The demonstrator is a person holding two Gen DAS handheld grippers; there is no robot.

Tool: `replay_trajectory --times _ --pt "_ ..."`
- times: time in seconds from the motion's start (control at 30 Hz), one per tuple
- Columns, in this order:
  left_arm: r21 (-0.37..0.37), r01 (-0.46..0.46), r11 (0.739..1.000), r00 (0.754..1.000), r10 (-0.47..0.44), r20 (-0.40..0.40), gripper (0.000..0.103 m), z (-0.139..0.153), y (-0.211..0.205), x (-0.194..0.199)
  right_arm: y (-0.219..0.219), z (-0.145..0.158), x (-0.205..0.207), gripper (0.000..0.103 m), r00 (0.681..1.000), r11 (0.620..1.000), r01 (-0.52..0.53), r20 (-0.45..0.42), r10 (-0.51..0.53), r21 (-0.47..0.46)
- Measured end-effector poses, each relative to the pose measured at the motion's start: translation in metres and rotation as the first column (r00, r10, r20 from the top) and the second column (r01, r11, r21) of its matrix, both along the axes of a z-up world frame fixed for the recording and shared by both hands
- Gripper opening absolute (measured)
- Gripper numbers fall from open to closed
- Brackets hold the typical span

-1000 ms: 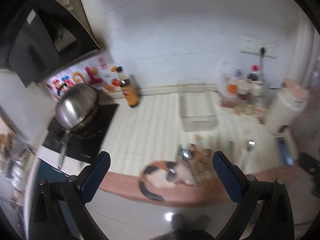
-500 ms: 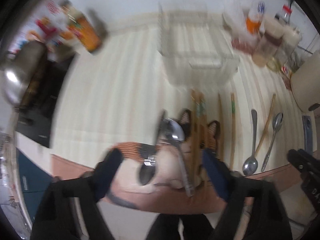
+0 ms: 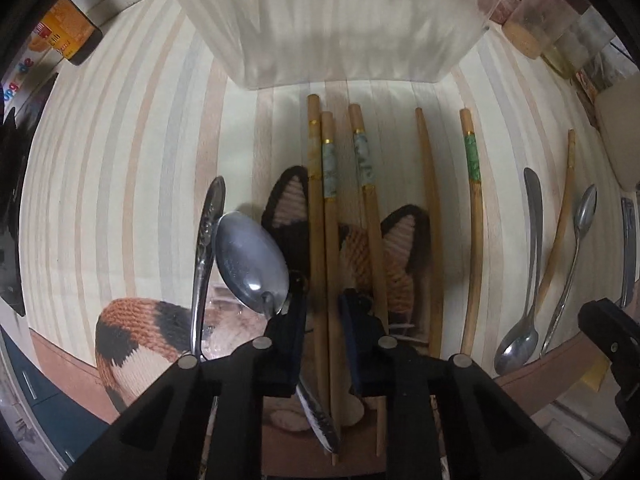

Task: Organize utensils
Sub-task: 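Lower the left tool onto a wooden chopstick and grasp it while the right tool grasps another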

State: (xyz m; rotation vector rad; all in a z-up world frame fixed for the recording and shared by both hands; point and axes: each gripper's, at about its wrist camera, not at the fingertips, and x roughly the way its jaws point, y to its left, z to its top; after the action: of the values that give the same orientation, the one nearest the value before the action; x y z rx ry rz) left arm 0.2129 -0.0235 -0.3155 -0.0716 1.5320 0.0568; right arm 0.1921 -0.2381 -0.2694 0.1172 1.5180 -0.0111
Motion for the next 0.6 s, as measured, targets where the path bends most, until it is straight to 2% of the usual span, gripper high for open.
replay_trajectory --times 0.13,0.23,0.33,0.43,0.6 --pt "-0.063 -0.022 0.998 1.0 0.024 0.016 0.011 0.007 0.012 -0.004 0.007 -0.003 0.006 0.032 1.0 1.0 -0.009 -0.011 0.009 0.01" --pt "-0.115 -0.074 0.991 0.997 0.075 0.004 0.011 0.012 0.031 -0.009 0.016 -0.008 0.014 0.032 1.0 0.999 -0.016 -0.024 0.017 0.046" --pt "-0.255 -0.151 0.955 0.988 0.151 -0.018 0.012 0.015 0.052 -0.011 0.027 -0.022 0.022 0.032 0.998 0.996 -0.015 -0.055 0.02 0.089" --pt "-0.337 -0.185 0.923 0.982 0.184 -0.036 0.012 0.018 0.064 -0.012 0.039 -0.034 0.03 0.032 0.996 0.995 -0.026 -0.08 0.034 0.101" --pt "-0.344 -0.174 0.923 0.983 0.181 -0.012 0.012 0.009 0.076 -0.021 0.056 -0.041 0.037 0.032 0.995 0.996 -0.044 -0.084 0.05 0.072"
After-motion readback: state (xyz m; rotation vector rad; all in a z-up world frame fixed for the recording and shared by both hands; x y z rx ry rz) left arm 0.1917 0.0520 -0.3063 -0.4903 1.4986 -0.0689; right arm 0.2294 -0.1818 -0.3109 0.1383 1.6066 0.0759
